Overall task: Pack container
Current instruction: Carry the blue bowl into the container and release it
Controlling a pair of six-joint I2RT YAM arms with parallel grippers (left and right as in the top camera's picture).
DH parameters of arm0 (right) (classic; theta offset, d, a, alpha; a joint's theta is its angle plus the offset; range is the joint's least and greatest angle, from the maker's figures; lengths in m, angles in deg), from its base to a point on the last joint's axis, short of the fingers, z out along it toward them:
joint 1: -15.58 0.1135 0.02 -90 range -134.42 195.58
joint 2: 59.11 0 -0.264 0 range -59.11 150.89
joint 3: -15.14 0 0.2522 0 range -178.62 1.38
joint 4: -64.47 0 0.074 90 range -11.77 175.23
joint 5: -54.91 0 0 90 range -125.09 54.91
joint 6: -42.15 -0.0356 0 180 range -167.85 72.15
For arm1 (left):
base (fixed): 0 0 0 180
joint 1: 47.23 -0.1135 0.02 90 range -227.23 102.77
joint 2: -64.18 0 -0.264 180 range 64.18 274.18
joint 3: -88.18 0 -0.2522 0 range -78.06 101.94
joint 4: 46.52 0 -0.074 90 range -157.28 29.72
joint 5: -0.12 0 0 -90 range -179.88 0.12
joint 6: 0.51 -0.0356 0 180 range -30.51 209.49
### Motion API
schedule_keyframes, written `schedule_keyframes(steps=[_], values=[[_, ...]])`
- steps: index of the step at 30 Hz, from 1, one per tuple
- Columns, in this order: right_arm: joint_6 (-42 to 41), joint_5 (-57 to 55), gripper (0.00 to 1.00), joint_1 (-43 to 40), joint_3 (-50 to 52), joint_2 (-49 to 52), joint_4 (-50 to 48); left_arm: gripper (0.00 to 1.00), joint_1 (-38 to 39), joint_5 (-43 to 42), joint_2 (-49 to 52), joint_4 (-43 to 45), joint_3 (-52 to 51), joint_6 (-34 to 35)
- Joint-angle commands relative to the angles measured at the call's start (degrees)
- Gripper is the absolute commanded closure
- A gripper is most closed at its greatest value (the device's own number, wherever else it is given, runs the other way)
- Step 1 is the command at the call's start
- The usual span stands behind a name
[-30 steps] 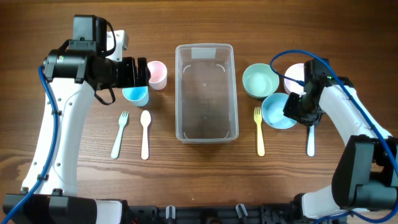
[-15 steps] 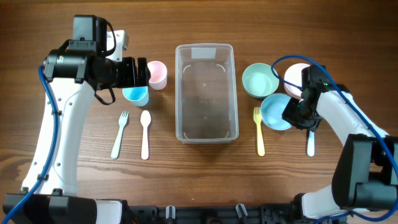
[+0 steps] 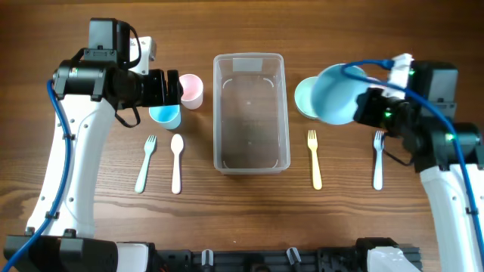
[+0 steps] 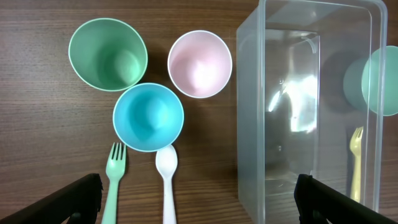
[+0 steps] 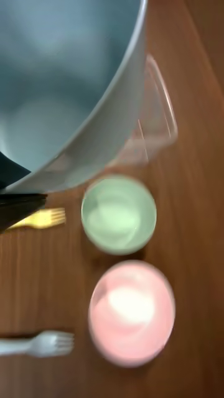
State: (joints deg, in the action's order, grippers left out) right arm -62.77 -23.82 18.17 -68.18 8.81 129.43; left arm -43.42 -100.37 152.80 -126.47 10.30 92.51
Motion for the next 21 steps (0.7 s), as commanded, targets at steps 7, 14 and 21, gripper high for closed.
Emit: schedule_keyframes(steps=[7, 14, 21], values=[[4.5, -7.1, 0.96, 20.3, -15.4, 26.0, -7.5, 0.00, 0.2, 0.1, 0.1, 0.2, 0.9, -1.1], [1.2, -6.3, 0.96, 21.1, -24.6, 42.8, -7.9, 0.00, 0.2, 0.1, 0.1, 0.2, 0.9, -1.1], [1.2, -3.7, 0.87, 21.2, -24.6, 49.9, -11.1, 0.00, 0.2, 0.1, 0.1, 0.1, 0.9, -1.1]])
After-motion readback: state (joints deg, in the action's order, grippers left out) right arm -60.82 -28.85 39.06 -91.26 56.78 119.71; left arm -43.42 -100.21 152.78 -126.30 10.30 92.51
